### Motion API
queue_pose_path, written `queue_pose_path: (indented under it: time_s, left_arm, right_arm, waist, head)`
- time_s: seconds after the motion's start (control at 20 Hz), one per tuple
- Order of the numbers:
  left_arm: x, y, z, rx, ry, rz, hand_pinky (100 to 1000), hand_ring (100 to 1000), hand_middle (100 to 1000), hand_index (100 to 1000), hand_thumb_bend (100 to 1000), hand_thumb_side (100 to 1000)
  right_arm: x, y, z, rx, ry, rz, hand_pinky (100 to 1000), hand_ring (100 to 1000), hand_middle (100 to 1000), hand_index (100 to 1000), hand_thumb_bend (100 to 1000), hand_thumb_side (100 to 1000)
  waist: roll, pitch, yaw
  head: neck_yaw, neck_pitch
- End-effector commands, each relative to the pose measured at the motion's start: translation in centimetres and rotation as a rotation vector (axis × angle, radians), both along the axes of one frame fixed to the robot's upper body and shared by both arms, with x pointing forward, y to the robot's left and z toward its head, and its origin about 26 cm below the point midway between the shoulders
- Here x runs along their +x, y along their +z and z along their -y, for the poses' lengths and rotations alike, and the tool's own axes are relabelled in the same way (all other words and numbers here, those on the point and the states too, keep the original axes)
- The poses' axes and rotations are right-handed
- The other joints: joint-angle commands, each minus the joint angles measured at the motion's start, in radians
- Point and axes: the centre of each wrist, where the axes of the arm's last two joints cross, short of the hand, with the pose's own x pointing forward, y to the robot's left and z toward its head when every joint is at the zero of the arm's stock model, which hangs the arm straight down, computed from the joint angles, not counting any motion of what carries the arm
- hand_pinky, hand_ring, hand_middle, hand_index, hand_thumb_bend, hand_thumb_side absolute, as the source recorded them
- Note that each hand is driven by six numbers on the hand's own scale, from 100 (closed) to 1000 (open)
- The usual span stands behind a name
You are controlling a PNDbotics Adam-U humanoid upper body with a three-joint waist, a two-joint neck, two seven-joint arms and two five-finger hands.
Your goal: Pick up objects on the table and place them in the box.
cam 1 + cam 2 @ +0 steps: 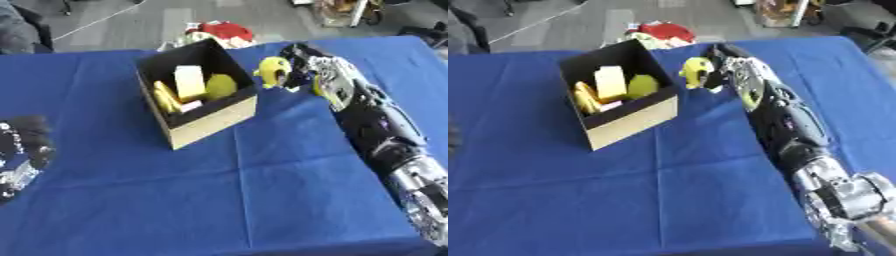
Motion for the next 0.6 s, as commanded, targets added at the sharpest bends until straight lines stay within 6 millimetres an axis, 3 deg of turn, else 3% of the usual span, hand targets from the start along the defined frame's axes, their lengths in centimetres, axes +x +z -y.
queue_pose_path:
  time_s: [0.05, 0.25, 0.5, 0.6]
  left_arm:
    - [0.0, 0.6, -0.3, -0.003, 0.007, 0.02, 713, 663, 659, 809, 588, 542]
    - [0.1, 0.7, -0.3, -0.001, 0.003, 0.022, 713, 663, 659, 809, 588, 541]
    - [0.1, 0.7, 0.1, -0.005, -0.015, 0.021, 713, 663, 659, 809, 587, 541]
    - [0.1, 0.7, 0.2, -0.008, -0.018, 0.02, 714, 663, 659, 809, 586, 541]
  right_arm:
    - [-0.4, 5.6, 0.4, 0.074, -0.024, 0.205, 691, 492, 395, 443, 100, 100]
    - [-1.1, 6.7, -2.8, 0.106, 0.089, 0.303, 718, 525, 435, 489, 100, 100]
    - [-0.9, 4.1, -8.5, 0.058, 0.325, 0.201, 735, 560, 470, 531, 100, 100]
    - [-0.9, 2.7, -10.6, 0.0, 0.406, 0.148, 753, 597, 528, 603, 128, 100]
  waist:
    - [-0.001, -0.023, 0.0]
    - [-0.008, -0.024, 0.007]
    - [-0.002, -0.024, 0.016]
    - [0.002, -0.025, 0.017]
  head:
    - [0.0, -0.004]
    - [-0.01, -0.005]
    - [-0.025, -0.007]
    - [-0.029, -0.005]
